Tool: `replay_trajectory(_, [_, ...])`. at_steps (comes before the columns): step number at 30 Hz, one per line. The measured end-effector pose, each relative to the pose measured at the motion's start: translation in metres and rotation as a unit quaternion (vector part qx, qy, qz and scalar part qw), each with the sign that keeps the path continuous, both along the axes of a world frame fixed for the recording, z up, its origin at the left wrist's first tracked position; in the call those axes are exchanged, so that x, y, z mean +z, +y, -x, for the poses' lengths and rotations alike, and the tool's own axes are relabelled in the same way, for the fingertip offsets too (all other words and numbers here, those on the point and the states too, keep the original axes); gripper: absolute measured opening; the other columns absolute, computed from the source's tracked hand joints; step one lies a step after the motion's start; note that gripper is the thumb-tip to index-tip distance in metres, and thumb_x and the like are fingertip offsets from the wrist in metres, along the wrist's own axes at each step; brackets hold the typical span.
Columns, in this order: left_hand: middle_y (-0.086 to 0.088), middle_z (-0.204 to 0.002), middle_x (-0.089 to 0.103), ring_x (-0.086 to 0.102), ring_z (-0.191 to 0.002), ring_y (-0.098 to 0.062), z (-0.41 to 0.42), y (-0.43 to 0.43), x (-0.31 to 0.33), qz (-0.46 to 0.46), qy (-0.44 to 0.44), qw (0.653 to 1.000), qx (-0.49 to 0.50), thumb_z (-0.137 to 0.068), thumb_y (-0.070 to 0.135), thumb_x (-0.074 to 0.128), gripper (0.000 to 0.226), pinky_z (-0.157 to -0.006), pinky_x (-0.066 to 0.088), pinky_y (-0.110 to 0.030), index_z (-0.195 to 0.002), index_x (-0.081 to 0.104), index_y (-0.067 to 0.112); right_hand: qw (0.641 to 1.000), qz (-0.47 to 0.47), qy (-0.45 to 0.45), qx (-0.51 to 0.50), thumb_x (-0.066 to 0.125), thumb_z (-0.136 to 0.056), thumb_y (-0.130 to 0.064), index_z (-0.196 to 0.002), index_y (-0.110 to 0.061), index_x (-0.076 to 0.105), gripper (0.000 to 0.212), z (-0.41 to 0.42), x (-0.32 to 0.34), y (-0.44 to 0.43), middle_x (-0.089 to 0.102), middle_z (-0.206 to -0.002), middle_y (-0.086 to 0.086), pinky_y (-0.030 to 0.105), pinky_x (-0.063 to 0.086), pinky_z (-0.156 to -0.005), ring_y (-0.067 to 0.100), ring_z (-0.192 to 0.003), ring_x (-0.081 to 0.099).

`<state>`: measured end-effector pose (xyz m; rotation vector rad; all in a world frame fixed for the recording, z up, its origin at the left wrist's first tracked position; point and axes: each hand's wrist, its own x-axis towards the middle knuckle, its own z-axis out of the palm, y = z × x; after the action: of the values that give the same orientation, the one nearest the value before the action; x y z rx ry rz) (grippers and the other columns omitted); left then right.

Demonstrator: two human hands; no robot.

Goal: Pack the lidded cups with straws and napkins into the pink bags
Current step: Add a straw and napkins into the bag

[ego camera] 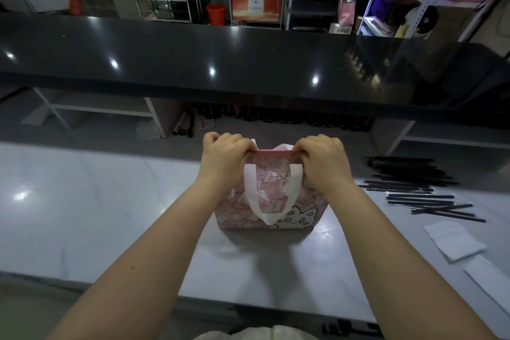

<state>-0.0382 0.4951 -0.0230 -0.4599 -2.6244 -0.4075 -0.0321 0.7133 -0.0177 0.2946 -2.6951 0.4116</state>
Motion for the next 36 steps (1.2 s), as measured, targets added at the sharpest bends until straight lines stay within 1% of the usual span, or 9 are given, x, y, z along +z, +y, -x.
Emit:
replay_trajectory(10, [0.009,-0.094,0.066,0.058,-0.095,-0.016,-0.006,-0.039,0.008,-0.022,-0.073,0.997,0.028,-0.095,0.02,0.057,0.011,-0.096,0.026,-0.037,-0.098,0.067,0.024,0.995,0.077,-0.058,-0.021,0.052,-0.093,-0.011,-0.095,-0.024,0.073,0.024,-0.003,-0.004,0.037,0.069,-0.088,-0.005,0.04,0.052,-0.075,0.022,-0.085,0.061])
replay_trajectory(16, [0.005,-0.085,0.069,0.063,-0.084,-0.018,-0.003,-0.045,0.01,-0.109,-0.046,0.992,0.047,-0.09,0.009,0.063,0.01,-0.091,0.045,-0.042,-0.09,0.071,0.015,0.979,0.185,-0.081,-0.025,0.05,-0.092,-0.003,-0.1,-0.021,0.075,0.032,0.006,-0.009,0.026,0.07,-0.093,-0.005,0.036,0.055,-0.079,0.018,-0.088,0.063])
replay_trajectory(20, [0.009,-0.091,0.065,0.06,-0.085,-0.007,-0.007,-0.067,-0.002,-0.203,-0.123,0.971,0.04,-0.089,0.0,0.061,0.024,-0.079,0.048,-0.019,-0.099,0.072,0.019,0.96,0.258,-0.107,-0.014,0.048,-0.093,-0.002,-0.097,-0.027,0.072,0.035,0.005,-0.012,0.027,0.064,-0.087,-0.016,0.023,0.049,-0.074,0.01,-0.086,0.06])
replay_trajectory(22, [0.009,-0.092,0.066,0.059,-0.083,-0.002,-0.009,-0.072,-0.005,-0.221,-0.121,0.966,0.052,-0.086,-0.008,0.055,0.035,-0.077,0.045,-0.012,-0.1,0.074,0.018,0.961,0.261,-0.085,-0.026,0.046,-0.091,0.0,-0.094,-0.026,0.072,0.037,0.006,-0.013,0.021,0.064,-0.083,-0.014,0.027,0.052,-0.071,0.012,-0.081,0.06])
replay_trajectory(26, [0.015,-0.088,0.067,0.064,-0.084,-0.005,-0.017,-0.069,-0.009,-0.287,-0.06,0.953,0.074,-0.085,-0.004,0.063,0.03,-0.081,0.054,-0.021,-0.099,0.077,0.019,0.941,0.332,-0.049,-0.04,0.044,-0.087,0.005,-0.087,-0.028,0.072,0.043,0.001,-0.022,0.009,0.065,-0.081,-0.015,0.035,0.057,-0.072,0.011,-0.079,0.062])
replay_trajectory(29, [0.021,-0.101,0.07,0.064,-0.096,0.003,-0.033,-0.073,-0.021,-0.424,-0.067,0.902,0.049,-0.084,0.015,0.075,0.033,-0.086,0.053,-0.016,-0.105,0.069,0.04,0.867,0.49,-0.081,0.027,0.054,-0.093,-0.001,-0.101,-0.043,0.068,0.045,-0.012,-0.037,0.009,0.066,-0.112,-0.016,0.02,0.055,-0.078,0.005,-0.104,0.063])
replay_trajectory(31, [0.014,-0.117,0.067,0.062,-0.109,-0.001,-0.05,-0.074,-0.038,-0.54,-0.116,0.833,0.038,-0.079,0.024,0.08,0.048,-0.087,0.054,-0.019,-0.115,0.06,0.048,0.813,0.575,-0.086,0.039,0.069,-0.09,-0.022,-0.116,-0.051,0.061,0.04,-0.027,-0.053,0.013,0.058,-0.131,-0.014,0.014,0.052,-0.083,-0.001,-0.116,0.057])
replay_trajectory(33, [0.008,-0.123,0.065,0.062,-0.113,-0.007,-0.07,-0.073,-0.065,-0.611,-0.169,0.771,0.059,-0.071,0.033,0.083,0.055,-0.09,0.055,-0.029,-0.118,0.059,0.047,0.784,0.614,-0.094,-0.013,0.073,-0.079,-0.036,-0.119,-0.04,0.061,0.042,-0.044,-0.077,0.018,0.061,-0.128,-0.011,0.024,0.054,-0.089,0.001,-0.113,0.059])
replay_trajectory(36, [0.009,-0.116,0.07,0.063,-0.112,-0.008,-0.097,-0.066,-0.104,-0.609,-0.214,0.759,0.092,-0.065,0.039,0.081,0.046,-0.096,0.054,-0.039,-0.11,0.068,0.039,0.749,0.645,-0.146,-0.044,0.075,-0.073,-0.036,-0.117,-0.028,0.065,0.046,-0.065,-0.113,0.018,0.069,-0.118,-0.006,0.034,0.057,-0.089,0.008,-0.108,0.065])
